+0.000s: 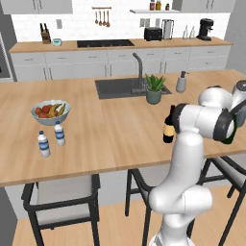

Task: Move the plastic bottles in the middle to the plastics group, and the glass bottles in the middle to the glass group.

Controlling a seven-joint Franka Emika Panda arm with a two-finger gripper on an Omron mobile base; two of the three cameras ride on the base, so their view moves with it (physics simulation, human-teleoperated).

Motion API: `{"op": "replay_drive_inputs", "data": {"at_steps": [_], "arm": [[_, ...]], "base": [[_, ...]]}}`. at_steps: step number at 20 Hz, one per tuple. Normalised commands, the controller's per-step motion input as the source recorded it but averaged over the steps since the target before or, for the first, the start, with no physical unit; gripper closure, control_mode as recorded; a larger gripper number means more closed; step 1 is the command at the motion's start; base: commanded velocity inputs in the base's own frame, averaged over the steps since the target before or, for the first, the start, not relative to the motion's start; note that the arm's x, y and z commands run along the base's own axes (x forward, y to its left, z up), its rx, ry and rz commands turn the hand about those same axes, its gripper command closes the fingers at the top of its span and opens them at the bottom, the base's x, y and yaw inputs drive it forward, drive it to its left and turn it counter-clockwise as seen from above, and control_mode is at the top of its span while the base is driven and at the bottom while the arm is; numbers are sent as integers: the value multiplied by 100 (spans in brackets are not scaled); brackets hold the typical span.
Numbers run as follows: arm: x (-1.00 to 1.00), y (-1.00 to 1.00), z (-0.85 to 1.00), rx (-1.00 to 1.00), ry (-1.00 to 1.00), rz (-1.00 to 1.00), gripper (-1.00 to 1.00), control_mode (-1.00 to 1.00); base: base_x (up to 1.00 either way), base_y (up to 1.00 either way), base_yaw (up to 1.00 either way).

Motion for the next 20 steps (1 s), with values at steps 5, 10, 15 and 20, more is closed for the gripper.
{"op": "replay_drive_inputs", "data": {"at_steps": [5,10,15,20], "arm": [[11,-6,-25,8,0,0,100,-100],[8,-3,-23,8,0,0,100,-100],[-8,0,-34,1,0,0,100,-100],[-10,4,-37,0,0,0,100,-100]], "base": [[0,0,0],[0,0,0],[0,0,0],[0,0,0]]}}
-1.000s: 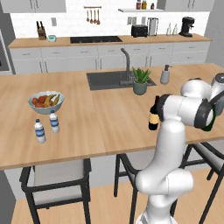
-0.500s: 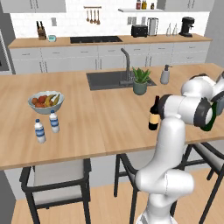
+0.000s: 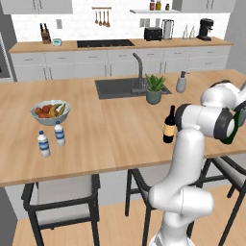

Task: Move the plastic bottles in the middle to the plastics group, and the glass bottles in the middle to the glass group.

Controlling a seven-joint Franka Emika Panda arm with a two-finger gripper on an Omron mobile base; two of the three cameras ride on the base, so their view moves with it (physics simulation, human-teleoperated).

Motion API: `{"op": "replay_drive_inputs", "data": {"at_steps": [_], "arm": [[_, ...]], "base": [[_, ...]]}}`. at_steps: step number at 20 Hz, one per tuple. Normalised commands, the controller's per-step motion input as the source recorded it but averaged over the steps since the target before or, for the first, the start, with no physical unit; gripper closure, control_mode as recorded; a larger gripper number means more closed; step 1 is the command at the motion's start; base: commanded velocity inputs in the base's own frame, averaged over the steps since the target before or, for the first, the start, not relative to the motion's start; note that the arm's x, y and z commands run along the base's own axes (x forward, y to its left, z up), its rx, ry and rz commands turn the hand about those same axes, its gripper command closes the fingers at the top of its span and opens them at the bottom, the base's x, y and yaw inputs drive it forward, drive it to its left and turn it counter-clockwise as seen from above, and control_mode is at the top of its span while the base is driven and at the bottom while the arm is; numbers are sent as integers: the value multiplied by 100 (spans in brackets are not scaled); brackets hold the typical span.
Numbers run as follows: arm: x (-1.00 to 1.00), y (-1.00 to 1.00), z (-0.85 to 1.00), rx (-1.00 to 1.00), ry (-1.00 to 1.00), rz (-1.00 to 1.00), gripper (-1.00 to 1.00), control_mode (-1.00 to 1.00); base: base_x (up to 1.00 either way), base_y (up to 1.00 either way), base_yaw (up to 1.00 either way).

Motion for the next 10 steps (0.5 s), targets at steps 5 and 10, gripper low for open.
{"op": "replay_drive_inputs", "data": {"at_steps": [5,10], "arm": [[0,8,-30,0,0,0,-100,-100],[0,4,-17,0,0,0,-100,-100]], "base": [[0,0,0],[0,0,0]]}}
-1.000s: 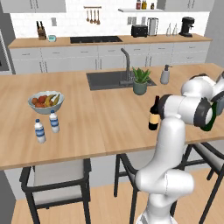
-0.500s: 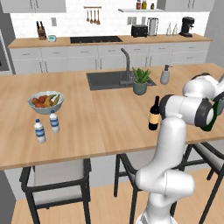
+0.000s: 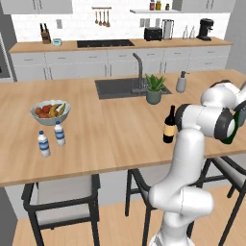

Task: Move the plastic bottles in the middle to the plastics group, and the glass bottles in the middle to the glass group.

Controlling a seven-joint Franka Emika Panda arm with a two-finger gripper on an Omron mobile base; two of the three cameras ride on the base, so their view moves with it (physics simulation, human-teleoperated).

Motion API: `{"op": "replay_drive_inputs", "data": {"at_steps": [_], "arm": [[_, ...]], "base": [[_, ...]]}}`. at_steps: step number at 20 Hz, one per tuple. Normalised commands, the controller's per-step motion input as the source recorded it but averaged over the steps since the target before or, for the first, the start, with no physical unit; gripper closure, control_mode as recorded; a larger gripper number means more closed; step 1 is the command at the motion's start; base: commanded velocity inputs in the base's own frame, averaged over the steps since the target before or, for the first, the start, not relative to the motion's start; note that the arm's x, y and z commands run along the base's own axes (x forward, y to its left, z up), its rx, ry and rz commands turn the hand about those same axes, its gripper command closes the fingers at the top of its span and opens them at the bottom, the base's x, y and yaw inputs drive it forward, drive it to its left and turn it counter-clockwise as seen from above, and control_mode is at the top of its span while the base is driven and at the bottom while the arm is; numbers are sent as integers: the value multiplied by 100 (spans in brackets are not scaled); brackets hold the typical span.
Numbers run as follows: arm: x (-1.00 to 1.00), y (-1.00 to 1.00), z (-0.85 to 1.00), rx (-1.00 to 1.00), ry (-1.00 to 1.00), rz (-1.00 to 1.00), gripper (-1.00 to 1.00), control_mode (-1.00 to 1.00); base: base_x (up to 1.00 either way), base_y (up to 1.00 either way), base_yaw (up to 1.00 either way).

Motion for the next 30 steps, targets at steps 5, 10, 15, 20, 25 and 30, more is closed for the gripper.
{"op": "replay_drive_inputs", "data": {"at_steps": [5,10,15,20,25,30], "arm": [[0,0,-8,0,0,0,-100,-100],[0,11,0,-1,0,0,-100,-100],[0,6,20,-1,0,0,-100,-100],[-7,12,38,0,0,0,-100,-100],[-57,32,37,0,0,0,-100,-100],[-68,64,12,0,0,0,-100,-100]], "base": [[0,0,0],[0,0,0],[0,0,0],[0,0,0],[0,0,0],[0,0,0]]}}
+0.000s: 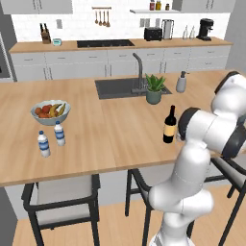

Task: Move the plastic bottles in the middle to the plastics group, and the glass bottles in the middle to the glass group.

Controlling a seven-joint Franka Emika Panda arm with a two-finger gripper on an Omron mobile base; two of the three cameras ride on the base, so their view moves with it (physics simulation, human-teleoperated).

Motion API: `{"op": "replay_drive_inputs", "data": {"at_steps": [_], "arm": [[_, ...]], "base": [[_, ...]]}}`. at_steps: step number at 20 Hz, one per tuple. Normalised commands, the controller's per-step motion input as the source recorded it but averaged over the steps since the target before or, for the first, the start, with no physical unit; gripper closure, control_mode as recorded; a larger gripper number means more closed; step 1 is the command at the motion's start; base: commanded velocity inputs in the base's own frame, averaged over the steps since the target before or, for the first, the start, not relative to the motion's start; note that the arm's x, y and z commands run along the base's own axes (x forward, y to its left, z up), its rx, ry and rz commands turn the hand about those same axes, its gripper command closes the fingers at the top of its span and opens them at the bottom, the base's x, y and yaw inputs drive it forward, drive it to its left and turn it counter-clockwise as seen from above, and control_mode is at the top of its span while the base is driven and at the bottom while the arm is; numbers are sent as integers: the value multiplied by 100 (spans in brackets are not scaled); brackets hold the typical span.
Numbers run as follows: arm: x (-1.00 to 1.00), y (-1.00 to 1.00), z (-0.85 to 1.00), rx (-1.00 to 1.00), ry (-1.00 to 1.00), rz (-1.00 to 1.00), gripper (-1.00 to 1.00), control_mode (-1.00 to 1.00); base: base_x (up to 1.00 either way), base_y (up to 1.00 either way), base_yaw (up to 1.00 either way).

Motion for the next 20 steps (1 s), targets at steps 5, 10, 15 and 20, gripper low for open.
{"op": "replay_drive_inputs", "data": {"at_steps": [5,10,15,20], "arm": [[-53,92,3,-5,2,0,-100,-100],[-37,100,0,-10,1,0,-100,-100],[-8,100,8,-3,5,0,-100,-100],[0,100,21,0,12,0,-100,-100]], "base": [[0,0,0],[0,0,0],[0,0,0],[0,0,0]]}}
